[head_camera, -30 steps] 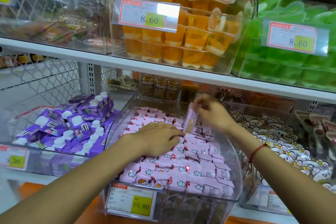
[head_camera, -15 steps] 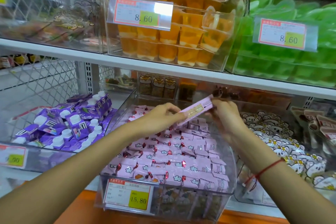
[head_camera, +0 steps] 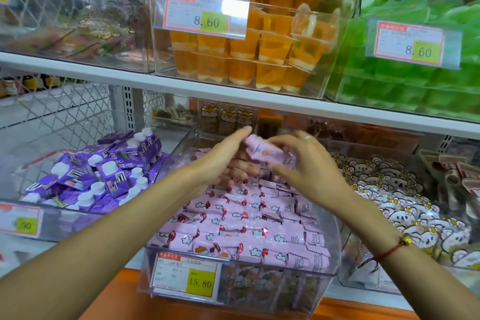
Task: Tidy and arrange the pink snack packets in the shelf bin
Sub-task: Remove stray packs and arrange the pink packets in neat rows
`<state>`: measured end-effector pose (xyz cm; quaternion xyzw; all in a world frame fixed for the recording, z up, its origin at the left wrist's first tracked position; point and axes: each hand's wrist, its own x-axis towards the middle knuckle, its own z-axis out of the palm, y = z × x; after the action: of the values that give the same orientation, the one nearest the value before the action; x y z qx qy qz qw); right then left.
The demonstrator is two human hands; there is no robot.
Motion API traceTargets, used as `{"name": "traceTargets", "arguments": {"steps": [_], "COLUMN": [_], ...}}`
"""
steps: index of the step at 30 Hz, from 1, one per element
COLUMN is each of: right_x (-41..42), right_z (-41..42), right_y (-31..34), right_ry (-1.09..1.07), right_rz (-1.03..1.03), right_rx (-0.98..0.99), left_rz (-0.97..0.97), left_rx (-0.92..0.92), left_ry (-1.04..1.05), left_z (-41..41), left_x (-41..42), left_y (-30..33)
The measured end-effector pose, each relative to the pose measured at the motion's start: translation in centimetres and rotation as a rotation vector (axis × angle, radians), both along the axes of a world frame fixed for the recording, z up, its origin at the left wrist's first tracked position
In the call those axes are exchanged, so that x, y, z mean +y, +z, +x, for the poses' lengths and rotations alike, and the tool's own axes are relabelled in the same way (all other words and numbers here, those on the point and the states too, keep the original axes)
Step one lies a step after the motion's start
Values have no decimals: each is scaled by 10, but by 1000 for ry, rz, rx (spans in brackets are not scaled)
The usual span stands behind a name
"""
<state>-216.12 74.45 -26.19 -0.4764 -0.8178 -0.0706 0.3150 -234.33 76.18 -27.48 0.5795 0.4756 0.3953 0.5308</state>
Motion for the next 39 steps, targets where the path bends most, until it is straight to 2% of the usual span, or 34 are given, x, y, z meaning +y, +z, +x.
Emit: {"name": "traceTargets", "arguments": {"steps": [2,3,9,10,12,14,18,24,26,29,31,33,34,37,39], "right_x": [3,4,7,7,9,14,31,43,47,55,59,60,60,59,57], "right_z": [3,5,9,9,9,9,7,-4,-3,-4,-5,-7,-7,-5,-3], "right_y": [0,0,-3,-3,-4,-5,-6,-4,2,11,13,11,9,-5,-13], "right_ry": [-4,-13,80,115,142,113,-54,34,43,1,-20,-27,-40,-104,-103], "right_rz": [-60,-116,-503,-525,-506,-458,-326,-441,-457,-360,-323,-358,-395,-493,-520], "right_rx": [115,191,744,808,826,762,483,164,125,46,95,164,134,-209,-320], "left_rz": [31,73,556,595,604,587,590,569,559,603,648,659,653,611,587], "left_rx": [-10,70,907,995,1057,1062,1045,1055,1041,1052,1046,1028,1030,1082,1105], "left_ry": [49,63,-144,-182,-237,-253,-233,-285,-279,-222,-161,-122,-117,-137,-153], "left_z": [0,1,-5,-5,-5,-6,-4,-6,-6,-8,-9,-10,-10,-10,-10], "left_x": [-1,-2,-6,-6,-5,-4,-3,-2,-1,-3,-3,-3,-3,-3,-3], "left_y": [-2,-4,-31,-32,-34,-35,-34,-31,-30,-30,-30,-30,-30,-30,-29]}}
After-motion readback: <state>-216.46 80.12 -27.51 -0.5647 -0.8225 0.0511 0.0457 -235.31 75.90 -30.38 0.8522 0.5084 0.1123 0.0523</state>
